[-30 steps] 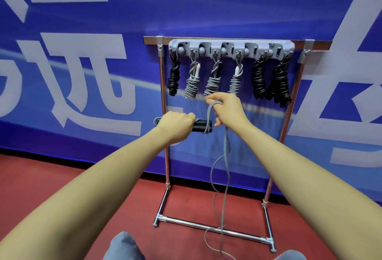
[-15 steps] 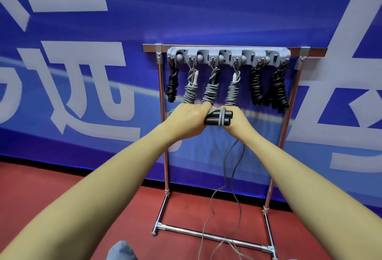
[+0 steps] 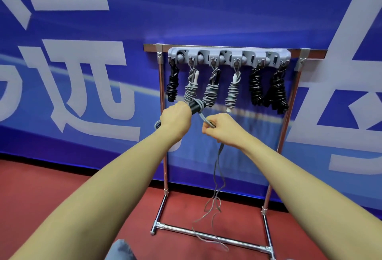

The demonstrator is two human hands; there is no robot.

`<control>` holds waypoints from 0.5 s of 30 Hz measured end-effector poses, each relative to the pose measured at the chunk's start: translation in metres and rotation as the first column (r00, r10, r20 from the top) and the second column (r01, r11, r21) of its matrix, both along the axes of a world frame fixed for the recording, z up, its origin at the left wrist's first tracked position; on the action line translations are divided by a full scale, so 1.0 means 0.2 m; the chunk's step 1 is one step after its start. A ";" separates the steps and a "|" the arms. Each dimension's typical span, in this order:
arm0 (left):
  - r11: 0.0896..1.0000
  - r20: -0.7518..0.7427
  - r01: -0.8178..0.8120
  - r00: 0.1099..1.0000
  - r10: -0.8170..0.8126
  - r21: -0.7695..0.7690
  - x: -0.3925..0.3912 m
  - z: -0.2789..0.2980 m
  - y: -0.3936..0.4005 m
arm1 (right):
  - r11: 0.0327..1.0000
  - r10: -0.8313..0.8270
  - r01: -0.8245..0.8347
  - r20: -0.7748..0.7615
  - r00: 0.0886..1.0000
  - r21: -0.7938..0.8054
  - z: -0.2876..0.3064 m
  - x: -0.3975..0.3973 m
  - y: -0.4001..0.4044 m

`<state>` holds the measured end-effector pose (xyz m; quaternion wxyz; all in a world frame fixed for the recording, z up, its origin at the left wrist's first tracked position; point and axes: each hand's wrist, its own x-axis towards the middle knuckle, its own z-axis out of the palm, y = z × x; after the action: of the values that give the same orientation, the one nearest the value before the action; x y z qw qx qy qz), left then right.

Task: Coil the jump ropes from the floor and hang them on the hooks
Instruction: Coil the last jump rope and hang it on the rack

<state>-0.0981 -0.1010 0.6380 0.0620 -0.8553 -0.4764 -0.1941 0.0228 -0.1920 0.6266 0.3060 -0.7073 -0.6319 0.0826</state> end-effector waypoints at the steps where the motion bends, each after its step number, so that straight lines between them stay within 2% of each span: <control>1: 1.000 -0.041 -0.014 0.999 0.013 -0.008 0.00 -0.01 0.00 | 1.000 0.004 -0.002 0.138 0.990 -0.016 0.01 -0.01 0.00; 2: 1.000 -0.090 -0.020 0.996 0.020 -0.008 -0.01 -0.02 0.01 | 1.000 -0.006 0.014 0.322 0.947 -0.021 0.02 -0.02 -0.01; 4: 1.000 -0.193 -0.005 0.981 0.008 0.016 -0.02 -0.05 0.02 | 0.998 -0.046 0.013 0.625 0.779 0.057 0.05 -0.04 -0.01; 5: 0.999 -0.240 0.016 0.971 -0.007 0.033 -0.03 -0.05 0.03 | 0.993 -0.067 -0.015 0.666 0.743 0.118 0.06 -0.05 -0.01; 6: 0.998 -0.285 0.045 0.958 -0.028 0.054 -0.03 -0.06 0.03 | 0.984 -0.092 -0.031 0.650 0.754 0.175 0.06 -0.05 0.00; 7: 0.993 -0.328 0.090 0.943 -0.059 0.081 -0.04 -0.05 0.03 | 0.971 -0.126 -0.018 0.578 0.806 0.238 0.06 -0.06 0.01; 9: 0.972 -0.412 0.194 0.903 -0.122 0.137 -0.05 -0.04 0.03 | 0.946 -0.170 0.085 0.254 0.952 0.313 0.06 -0.05 0.04; 11: 0.942 -0.480 0.284 0.861 -0.168 0.180 -0.06 -0.02 0.03 | 0.922 -0.170 0.199 -0.114 0.979 0.333 0.06 -0.04 0.08; 12: 0.927 -0.510 0.323 0.840 -0.187 0.192 -0.07 -0.01 0.04 | 0.911 -0.182 0.242 -0.200 0.963 0.335 0.07 -0.03 0.09; 15: 0.884 -0.581 0.418 0.780 -0.231 0.210 -0.08 -0.01 0.04 | 0.906 -0.230 0.288 -0.208 0.951 0.310 0.08 -0.01 0.10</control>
<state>-0.1147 -0.0925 0.6351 0.2999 -0.9220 -0.2432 -0.0295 0.0217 -0.1720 0.6431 0.4823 -0.7129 -0.5089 -0.0092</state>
